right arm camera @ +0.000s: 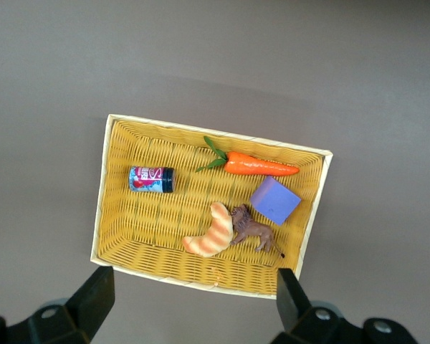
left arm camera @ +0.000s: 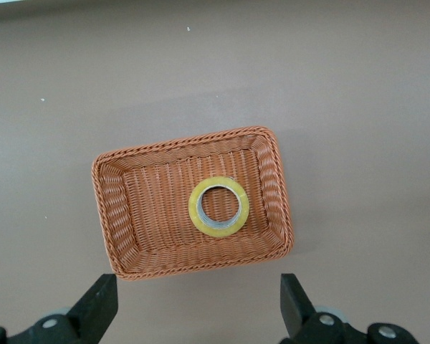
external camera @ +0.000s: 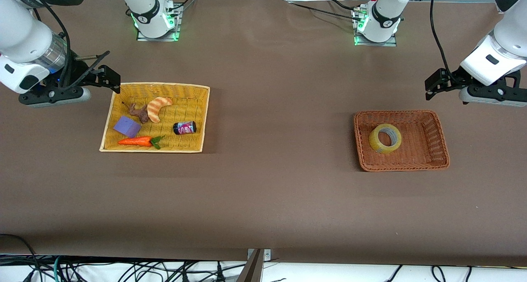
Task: Transfer tape with both arms
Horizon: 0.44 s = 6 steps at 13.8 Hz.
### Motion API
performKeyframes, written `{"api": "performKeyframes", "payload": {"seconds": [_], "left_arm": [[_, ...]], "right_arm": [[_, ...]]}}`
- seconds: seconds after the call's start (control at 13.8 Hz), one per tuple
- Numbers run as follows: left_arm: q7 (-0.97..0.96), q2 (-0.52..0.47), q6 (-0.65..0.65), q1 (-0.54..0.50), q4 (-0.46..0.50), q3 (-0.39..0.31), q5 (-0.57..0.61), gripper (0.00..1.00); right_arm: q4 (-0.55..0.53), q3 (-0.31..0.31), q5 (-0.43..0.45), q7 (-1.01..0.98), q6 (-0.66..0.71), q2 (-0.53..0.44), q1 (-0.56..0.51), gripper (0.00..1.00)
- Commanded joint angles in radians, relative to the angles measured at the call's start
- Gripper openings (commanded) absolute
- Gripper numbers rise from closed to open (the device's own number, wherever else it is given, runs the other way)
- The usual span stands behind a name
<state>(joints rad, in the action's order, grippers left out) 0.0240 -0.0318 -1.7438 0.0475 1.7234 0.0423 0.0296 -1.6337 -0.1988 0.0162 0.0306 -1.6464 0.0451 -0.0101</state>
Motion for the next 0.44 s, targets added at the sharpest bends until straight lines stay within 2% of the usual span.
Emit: {"api": "performKeyframes", "payload": {"seconds": [0.0, 0.36], "left_arm": [[0.004, -0.013, 0.026, 0.006, -0.005, -0.007, 0.012, 1.0], [0.005, -0.01, 0.033, 0.006, -0.013, -0.007, -0.006, 1.0]], "right_arm": [[-0.008, -0.016, 0.005, -0.017, 0.005, -0.014, -0.018, 1.0], [-0.009, -0.016, 0.005, -0.017, 0.008, -0.013, -0.018, 1.0]]}}
